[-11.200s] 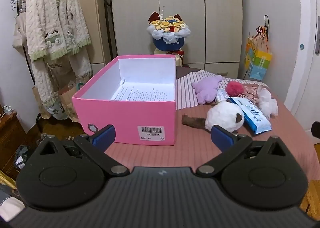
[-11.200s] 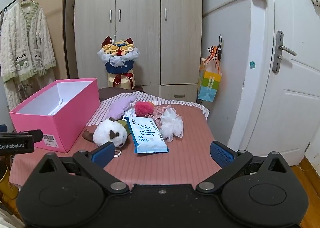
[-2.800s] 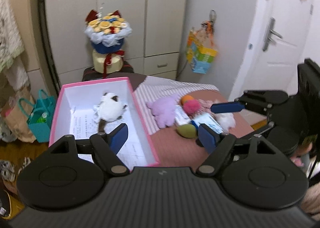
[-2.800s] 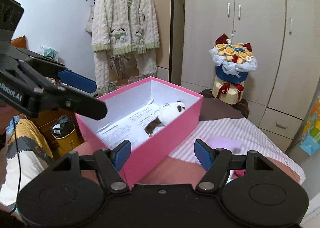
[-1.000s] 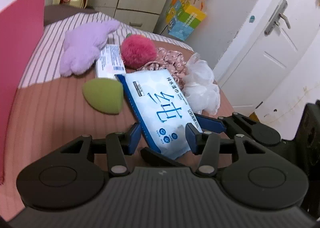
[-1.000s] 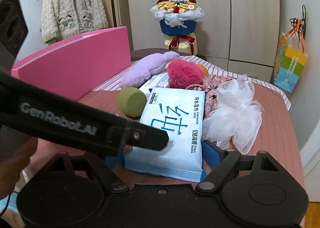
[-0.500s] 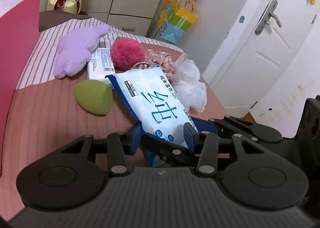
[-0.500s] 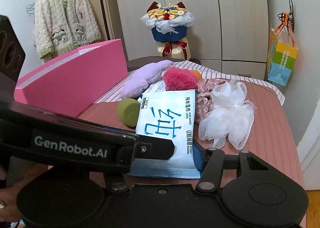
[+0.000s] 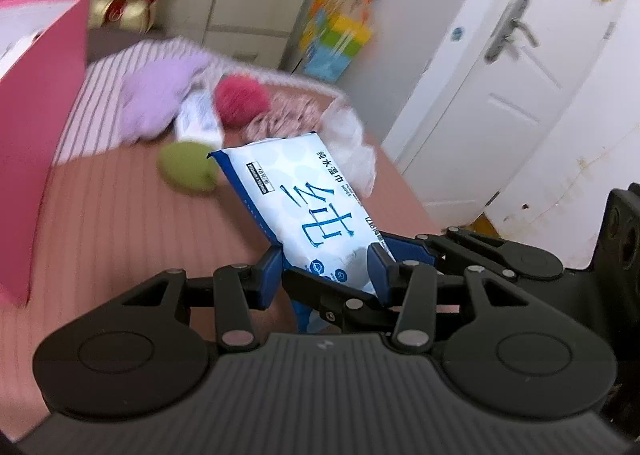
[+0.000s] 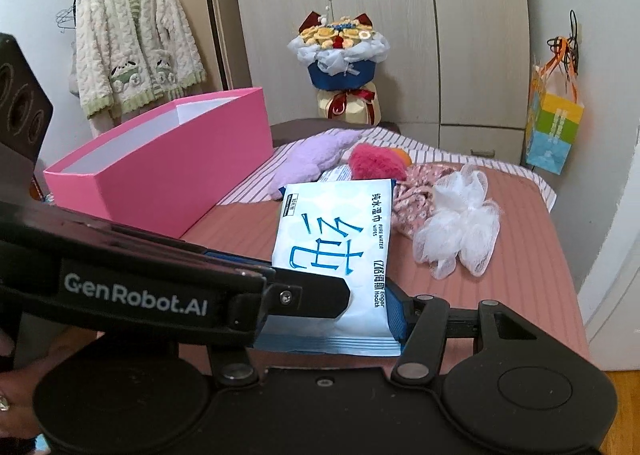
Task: Organize soft objects
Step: 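Lift the wipes pack with the left gripper and lower it into the pink box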
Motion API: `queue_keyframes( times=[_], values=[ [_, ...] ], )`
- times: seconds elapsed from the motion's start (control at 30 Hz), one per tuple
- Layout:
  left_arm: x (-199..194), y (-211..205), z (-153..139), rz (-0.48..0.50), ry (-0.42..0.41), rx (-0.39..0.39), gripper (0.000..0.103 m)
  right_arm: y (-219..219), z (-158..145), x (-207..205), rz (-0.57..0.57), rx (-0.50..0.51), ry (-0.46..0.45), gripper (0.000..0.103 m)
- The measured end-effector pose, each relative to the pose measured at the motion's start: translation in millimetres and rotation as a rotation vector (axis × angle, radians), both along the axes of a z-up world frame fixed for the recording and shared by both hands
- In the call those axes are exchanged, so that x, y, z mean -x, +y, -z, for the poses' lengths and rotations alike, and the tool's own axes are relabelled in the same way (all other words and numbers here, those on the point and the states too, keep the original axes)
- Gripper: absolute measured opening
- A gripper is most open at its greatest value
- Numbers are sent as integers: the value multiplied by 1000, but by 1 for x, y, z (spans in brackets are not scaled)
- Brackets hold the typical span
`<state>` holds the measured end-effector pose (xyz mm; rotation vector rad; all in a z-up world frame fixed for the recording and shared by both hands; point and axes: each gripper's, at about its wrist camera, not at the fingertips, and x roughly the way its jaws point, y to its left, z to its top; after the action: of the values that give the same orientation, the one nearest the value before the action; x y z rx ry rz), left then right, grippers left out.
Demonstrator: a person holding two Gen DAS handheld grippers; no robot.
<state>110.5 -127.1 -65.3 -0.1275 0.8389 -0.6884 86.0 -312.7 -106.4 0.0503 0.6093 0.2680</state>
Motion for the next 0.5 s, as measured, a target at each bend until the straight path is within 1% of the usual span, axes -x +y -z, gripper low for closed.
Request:
queue_keyframes(
  times=[0.07,0.13,0.2,0.33,0.5],
  values=[
    [7,-2,-5,-20,8,-63,44,3,-1,-1,-26,-33,73,62],
    [10,1,-7,-18,22,-70,44,9,-2,1,-49,-20,106,62],
    [12,7,-9,-11,44,-69,44,17,-6,5,-67,9,119,62],
    [20,21,-19,-14,62,-74,44,26,-14,12,-107,8,136,62],
    [27,41,-37,17,77,-82,44,43,-30,25,-156,23,130,62]
  ],
)
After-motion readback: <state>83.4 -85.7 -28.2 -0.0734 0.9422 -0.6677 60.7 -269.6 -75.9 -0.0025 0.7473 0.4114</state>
